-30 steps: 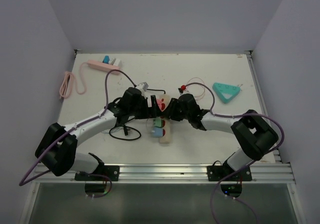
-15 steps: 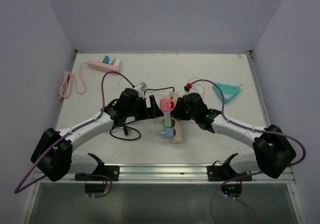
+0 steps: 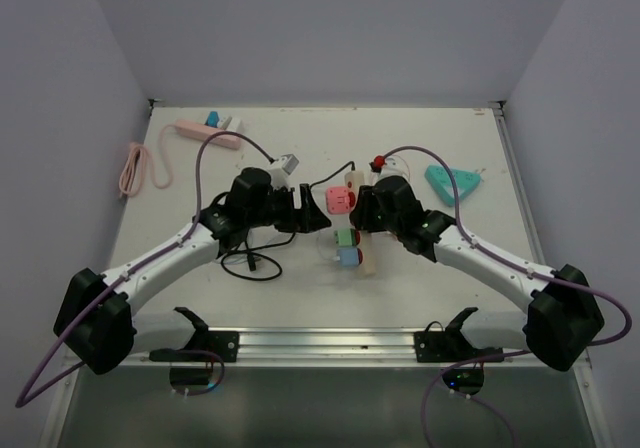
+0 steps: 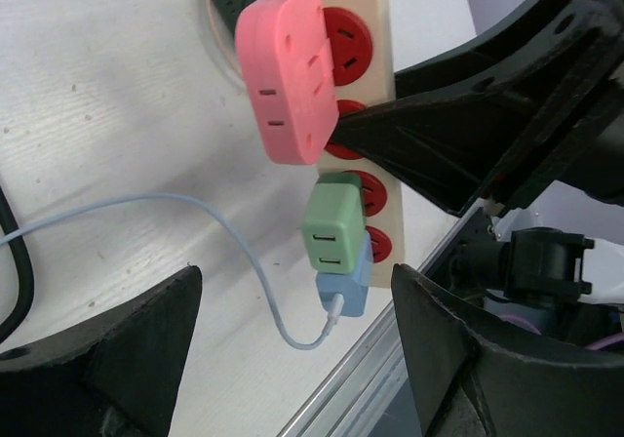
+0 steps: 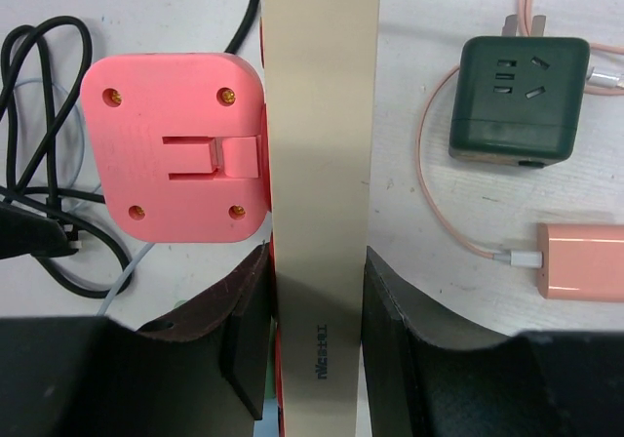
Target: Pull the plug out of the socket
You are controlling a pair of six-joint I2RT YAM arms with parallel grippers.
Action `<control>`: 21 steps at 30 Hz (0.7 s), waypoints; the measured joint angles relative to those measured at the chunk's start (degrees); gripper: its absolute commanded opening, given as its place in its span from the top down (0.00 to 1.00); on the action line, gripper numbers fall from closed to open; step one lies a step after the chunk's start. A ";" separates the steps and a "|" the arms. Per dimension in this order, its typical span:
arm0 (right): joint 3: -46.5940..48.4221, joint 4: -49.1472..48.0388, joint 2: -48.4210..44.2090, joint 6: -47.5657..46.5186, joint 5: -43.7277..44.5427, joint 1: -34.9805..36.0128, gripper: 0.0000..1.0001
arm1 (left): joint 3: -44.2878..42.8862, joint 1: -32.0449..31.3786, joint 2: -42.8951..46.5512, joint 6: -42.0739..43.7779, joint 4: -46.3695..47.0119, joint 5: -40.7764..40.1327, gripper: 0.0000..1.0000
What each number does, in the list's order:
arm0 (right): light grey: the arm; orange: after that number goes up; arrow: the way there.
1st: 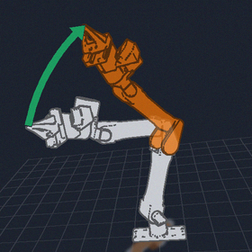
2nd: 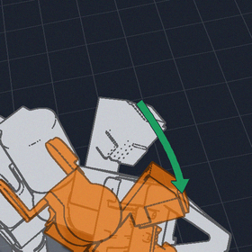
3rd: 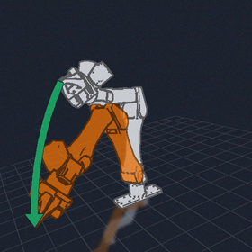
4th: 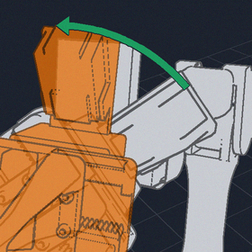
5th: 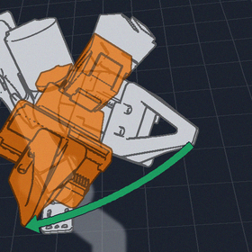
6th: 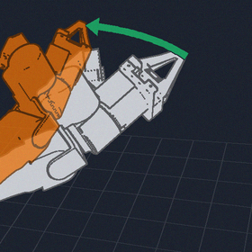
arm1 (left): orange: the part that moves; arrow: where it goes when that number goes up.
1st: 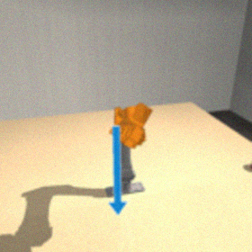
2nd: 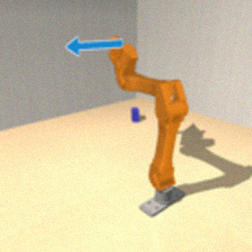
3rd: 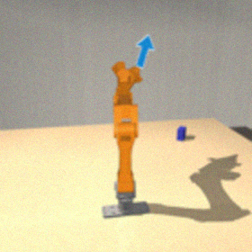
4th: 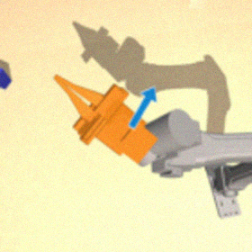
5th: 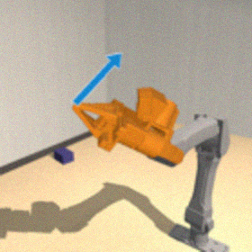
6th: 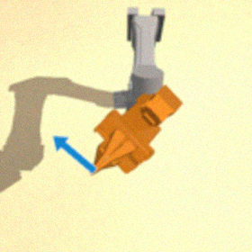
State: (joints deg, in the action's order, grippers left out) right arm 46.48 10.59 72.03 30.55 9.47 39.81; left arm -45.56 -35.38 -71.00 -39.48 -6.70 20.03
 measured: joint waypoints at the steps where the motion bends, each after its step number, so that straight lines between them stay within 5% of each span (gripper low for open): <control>1: 0.48 0.44 -0.04 -0.35 0.02 0.00 1.00 | -0.74 0.00 0.00 0.11 0.13 0.42 0.20; 9: 1.42 2.38 -0.11 -1.73 0.09 0.00 1.00 | -7.85 -2.40 -2.56 0.11 2.27 1.29 0.25; 21: 1.62 2.73 -2.54 0.17 0.61 0.00 1.00 | -5.88 -4.17 -5.84 -2.51 2.78 1.25 0.25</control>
State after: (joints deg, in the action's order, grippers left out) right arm 48.10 13.32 69.49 30.72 10.09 39.81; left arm -51.44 -39.55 -76.84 -42.00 -3.92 21.28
